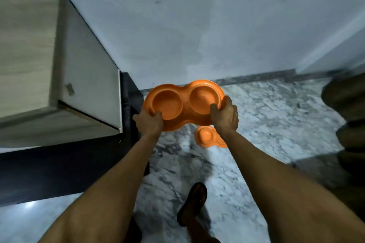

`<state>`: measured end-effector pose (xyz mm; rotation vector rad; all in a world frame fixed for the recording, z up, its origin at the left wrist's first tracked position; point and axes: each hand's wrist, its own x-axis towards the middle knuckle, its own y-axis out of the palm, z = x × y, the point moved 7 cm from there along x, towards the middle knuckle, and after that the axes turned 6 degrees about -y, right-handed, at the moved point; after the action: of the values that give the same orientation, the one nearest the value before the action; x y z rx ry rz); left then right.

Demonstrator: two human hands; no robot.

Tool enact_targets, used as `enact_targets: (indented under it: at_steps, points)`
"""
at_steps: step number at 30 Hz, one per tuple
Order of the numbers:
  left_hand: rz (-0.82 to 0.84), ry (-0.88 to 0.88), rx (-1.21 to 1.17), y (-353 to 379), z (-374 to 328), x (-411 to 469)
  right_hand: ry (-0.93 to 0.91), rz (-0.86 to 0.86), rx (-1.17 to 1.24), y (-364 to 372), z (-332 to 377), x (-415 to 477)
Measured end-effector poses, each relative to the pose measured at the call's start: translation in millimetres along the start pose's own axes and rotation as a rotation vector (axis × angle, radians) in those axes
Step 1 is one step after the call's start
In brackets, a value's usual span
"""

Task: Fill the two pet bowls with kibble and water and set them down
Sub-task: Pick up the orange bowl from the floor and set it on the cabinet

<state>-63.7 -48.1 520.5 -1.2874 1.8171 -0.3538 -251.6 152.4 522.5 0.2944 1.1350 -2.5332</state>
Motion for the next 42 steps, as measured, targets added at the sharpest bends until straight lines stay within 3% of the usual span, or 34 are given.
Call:
enact_targets:
  at_steps: [7,15,22,29,35,42]
  points:
    - [-0.004,0.153,-0.046,-108,-68,-62,-0.022,-0.135,0.071,-85,90,-78]
    - [-0.055,0.185,-0.176,-255,-48,-75,-0.157,-0.189,0.089,-72,178,-184]
    - [-0.154,0.174,-0.211,-409,19,-44,-0.268,-0.16,0.153,13,259,-295]
    - [-0.278,0.123,-0.268,-546,99,6,-0.329,-0.021,0.212,121,334,-387]
    - [-0.389,0.041,-0.317,-636,154,63,-0.382,0.116,0.253,216,405,-431]
    - [-0.46,-0.032,-0.308,-713,197,156,-0.388,0.156,0.194,324,475,-457]
